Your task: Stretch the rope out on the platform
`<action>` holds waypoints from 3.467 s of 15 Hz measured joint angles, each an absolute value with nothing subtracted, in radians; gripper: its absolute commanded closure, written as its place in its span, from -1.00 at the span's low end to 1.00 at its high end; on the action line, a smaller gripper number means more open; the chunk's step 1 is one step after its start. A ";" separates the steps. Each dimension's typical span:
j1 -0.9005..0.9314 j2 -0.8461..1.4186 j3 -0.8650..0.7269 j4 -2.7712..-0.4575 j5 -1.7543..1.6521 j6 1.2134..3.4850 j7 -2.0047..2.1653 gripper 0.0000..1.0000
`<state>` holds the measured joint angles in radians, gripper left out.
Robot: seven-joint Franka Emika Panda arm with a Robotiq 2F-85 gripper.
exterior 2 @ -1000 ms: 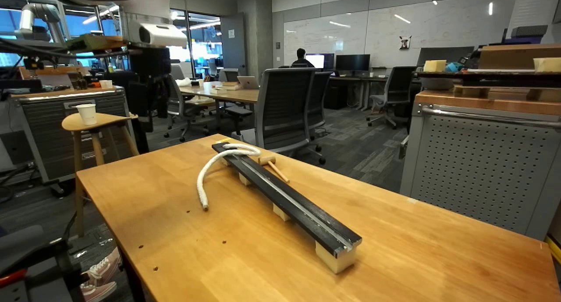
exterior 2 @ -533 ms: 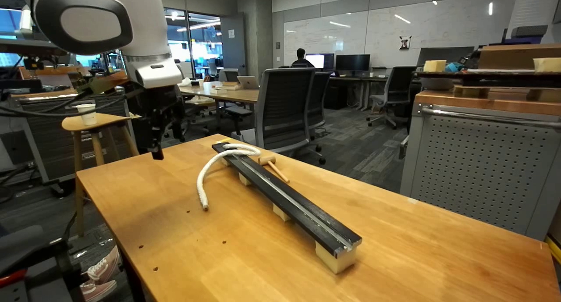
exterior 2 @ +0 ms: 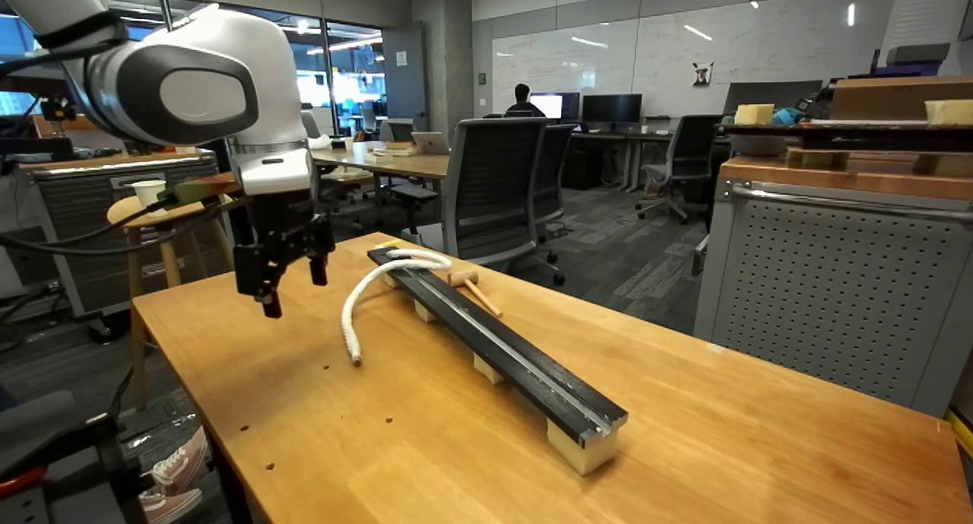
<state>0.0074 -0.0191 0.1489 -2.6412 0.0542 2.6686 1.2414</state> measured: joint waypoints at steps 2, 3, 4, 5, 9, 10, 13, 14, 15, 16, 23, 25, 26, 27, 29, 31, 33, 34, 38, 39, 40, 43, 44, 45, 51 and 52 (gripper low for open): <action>0.016 0.025 0.146 -2.601 0.021 2.647 1.309 -1.00; 0.023 0.047 0.144 -2.577 0.018 2.636 1.332 -1.00; 0.031 0.068 0.140 -2.552 0.017 2.624 1.350 -1.00; 0.039 0.088 0.135 -2.526 0.017 2.611 1.367 -1.00; 0.071 0.169 0.105 -2.431 0.017 2.563 1.412 -1.00; 0.075 0.189 0.098 -2.411 0.017 2.556 1.412 -1.00; 0.078 0.242 0.082 -2.365 0.018 2.546 1.403 -1.00; 0.078 0.257 0.077 -2.354 0.020 2.546 1.394 -1.00; 0.078 0.270 0.073 -2.344 0.026 2.546 1.383 -1.00; 0.078 0.282 0.070 -2.335 0.035 2.546 1.370 -1.00; 0.074 0.354 0.065 -2.288 0.189 2.587 1.257 -1.00; 0.068 0.374 0.065 -2.281 0.244 2.602 1.231 -1.00; 0.064 0.381 0.065 -2.279 0.265 2.610 1.222 -1.00; 0.059 0.388 0.064 -2.277 0.287 2.619 1.214 -1.00; 0.048 0.397 0.064 -2.274 0.331 2.630 1.196 -1.00; 0.036 0.402 0.062 -2.272 0.363 2.640 1.186 -1.00; 0.030 0.406 0.057 -2.272 0.382 2.643 1.182 -1.00; 0.029 0.410 0.054 -2.272 0.387 2.643 1.182 -1.00; 0.029 0.432 0.050 -2.272 0.390 2.644 1.182 -1.00; 0.030 0.439 0.050 -2.272 0.390 2.645 1.182 -1.00; 0.030 0.445 0.050 -2.272 0.390 2.646 1.182 -0.92; 0.031 0.459 0.050 -2.272 0.390 2.651 1.182 -0.39; 0.031 0.462 0.050 -2.272 0.390 2.653 1.182 -0.25; 0.031 0.465 0.050 -2.272 0.390 2.655 1.182 -0.05; 0.031 0.466 0.052 -2.260 0.390 2.680 1.182 0.84; 0.031 0.466 0.052 -2.259 0.390 2.683 1.182 0.98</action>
<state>0.0313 0.4662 0.0523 -2.2593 0.3904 2.6826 1.1820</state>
